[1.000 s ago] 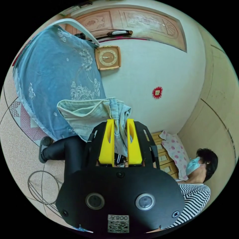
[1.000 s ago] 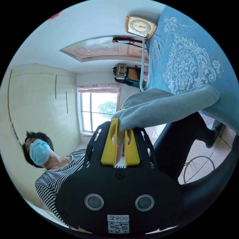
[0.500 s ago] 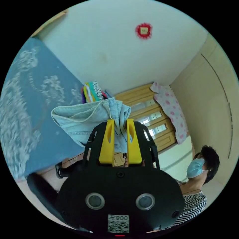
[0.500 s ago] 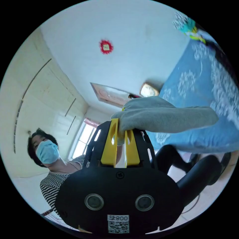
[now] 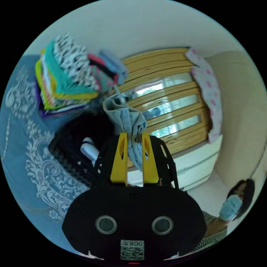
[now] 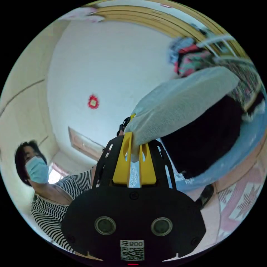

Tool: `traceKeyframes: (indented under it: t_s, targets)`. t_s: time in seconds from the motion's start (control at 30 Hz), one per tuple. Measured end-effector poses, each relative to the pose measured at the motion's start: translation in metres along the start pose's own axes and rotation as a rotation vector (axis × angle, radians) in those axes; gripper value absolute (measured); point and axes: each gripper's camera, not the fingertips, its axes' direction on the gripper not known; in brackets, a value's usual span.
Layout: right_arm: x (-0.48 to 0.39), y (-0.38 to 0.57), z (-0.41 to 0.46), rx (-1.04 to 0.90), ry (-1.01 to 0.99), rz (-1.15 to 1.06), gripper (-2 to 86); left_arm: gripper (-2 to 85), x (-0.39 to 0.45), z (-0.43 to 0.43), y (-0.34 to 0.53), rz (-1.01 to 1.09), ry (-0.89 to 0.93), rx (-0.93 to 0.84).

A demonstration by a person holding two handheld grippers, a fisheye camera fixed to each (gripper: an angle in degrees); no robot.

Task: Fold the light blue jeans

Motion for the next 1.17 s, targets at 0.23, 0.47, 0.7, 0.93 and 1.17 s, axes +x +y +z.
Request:
traceKeyframes:
  t_s: [0.23,0.47,0.7,0.93,1.17]
  targets:
    - [0.170,0.056,0.025,0.007,-0.086,0.304,0.7,8.6,-0.093,0.116,-0.082,-0.078,-0.024,-0.093]
    - [0.184,0.048,0.025,0.039,-0.033,0.257,5.2,11.1,-0.087,0.191,-0.154,-0.006,-0.100,-0.134]
    - [0.194,0.078,0.016,0.144,-0.006,0.313,5.7,9.7,-0.070,0.221,-0.186,0.011,-0.177,0.039]
    - [0.110,0.005,0.054,0.155,0.314,-0.031,0.9,2.5,0.009,0.293,-0.222,0.327,-0.284,0.018]
    - [0.067,-0.154,0.281,-0.157,0.789,-0.445,0.1,0.3,0.033,0.430,-0.258,0.637,-0.736,-0.192]
